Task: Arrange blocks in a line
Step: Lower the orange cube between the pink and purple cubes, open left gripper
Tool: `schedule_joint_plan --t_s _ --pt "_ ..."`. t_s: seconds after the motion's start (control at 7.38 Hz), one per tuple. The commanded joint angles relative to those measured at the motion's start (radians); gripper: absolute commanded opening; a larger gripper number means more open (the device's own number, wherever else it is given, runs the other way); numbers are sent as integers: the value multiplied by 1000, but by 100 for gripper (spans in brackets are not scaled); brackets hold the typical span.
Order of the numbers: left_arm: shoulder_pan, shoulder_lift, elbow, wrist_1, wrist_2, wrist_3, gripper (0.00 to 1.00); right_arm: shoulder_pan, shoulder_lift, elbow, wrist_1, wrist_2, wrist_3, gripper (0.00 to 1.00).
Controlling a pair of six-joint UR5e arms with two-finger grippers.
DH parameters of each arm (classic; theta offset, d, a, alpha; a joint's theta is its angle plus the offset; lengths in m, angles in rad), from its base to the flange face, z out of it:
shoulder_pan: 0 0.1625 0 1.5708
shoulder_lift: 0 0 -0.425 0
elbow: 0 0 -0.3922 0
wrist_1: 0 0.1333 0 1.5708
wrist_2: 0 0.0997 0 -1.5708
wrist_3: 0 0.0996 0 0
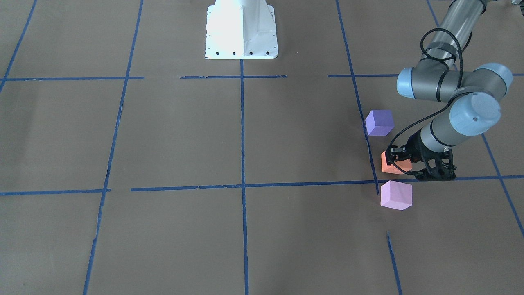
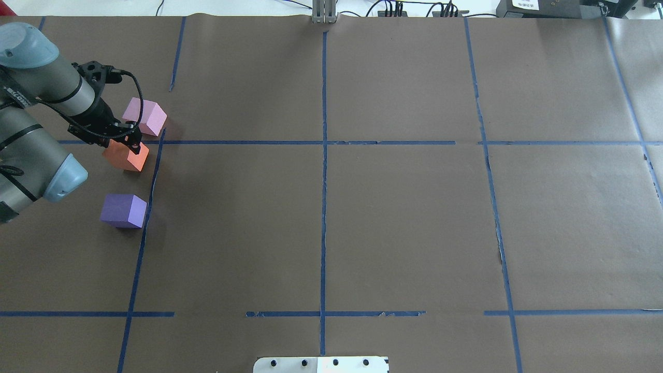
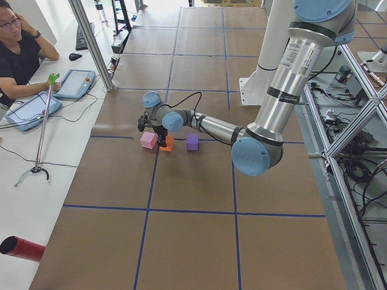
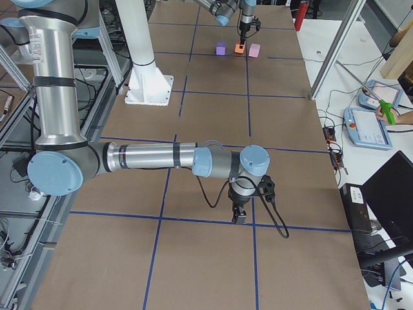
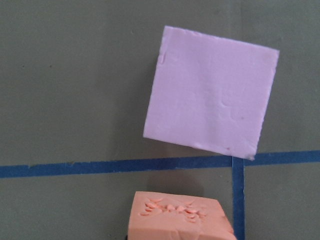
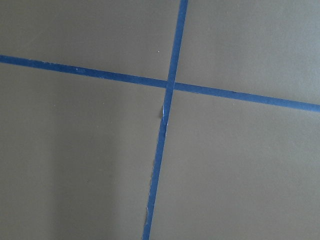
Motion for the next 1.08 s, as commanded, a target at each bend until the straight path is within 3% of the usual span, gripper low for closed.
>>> schedule_joint_plan --t_s 0.0,0.54,0.68,0.95 --pt "1 -5 -1 -4 -1 -39 100 0 0 0 0 0 0 100" --pt "-2 0 -27 1 -4 -33 100 0 0 0 0 0 0 100" --pt "-24 8 -98 19 -4 -30 100 0 0 0 0 0 0 100" --pt "-122 35 -262 250 -4 93 100 0 0 0 0 0 0 100"
